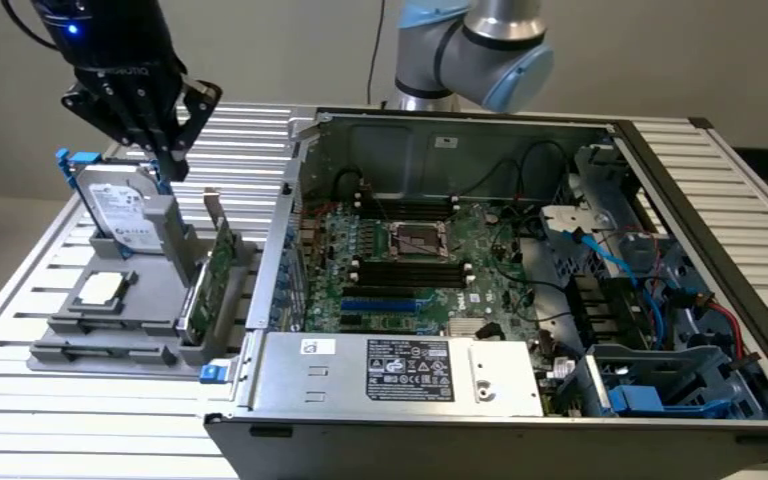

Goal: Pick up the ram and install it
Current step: 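Reach for the ram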

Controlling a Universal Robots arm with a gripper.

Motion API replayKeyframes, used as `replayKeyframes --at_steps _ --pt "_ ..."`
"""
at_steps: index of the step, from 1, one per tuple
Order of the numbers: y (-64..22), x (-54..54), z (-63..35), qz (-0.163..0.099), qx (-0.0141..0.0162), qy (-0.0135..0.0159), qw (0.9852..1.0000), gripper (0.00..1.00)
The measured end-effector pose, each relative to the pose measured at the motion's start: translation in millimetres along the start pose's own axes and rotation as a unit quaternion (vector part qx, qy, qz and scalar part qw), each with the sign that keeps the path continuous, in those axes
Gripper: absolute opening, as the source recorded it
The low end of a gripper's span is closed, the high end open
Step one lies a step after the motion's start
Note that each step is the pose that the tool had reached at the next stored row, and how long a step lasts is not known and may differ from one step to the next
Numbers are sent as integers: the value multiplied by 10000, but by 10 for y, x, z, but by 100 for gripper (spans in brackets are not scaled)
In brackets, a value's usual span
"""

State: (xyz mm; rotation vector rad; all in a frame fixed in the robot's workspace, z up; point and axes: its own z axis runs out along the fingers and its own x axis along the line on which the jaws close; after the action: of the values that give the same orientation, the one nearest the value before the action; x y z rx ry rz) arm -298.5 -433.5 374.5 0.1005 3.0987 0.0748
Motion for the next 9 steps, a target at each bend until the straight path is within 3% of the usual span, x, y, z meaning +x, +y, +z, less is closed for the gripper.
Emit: replayKeyframes --at_steps 9 --pt "-107 385 60 1 1 21 10000 11"
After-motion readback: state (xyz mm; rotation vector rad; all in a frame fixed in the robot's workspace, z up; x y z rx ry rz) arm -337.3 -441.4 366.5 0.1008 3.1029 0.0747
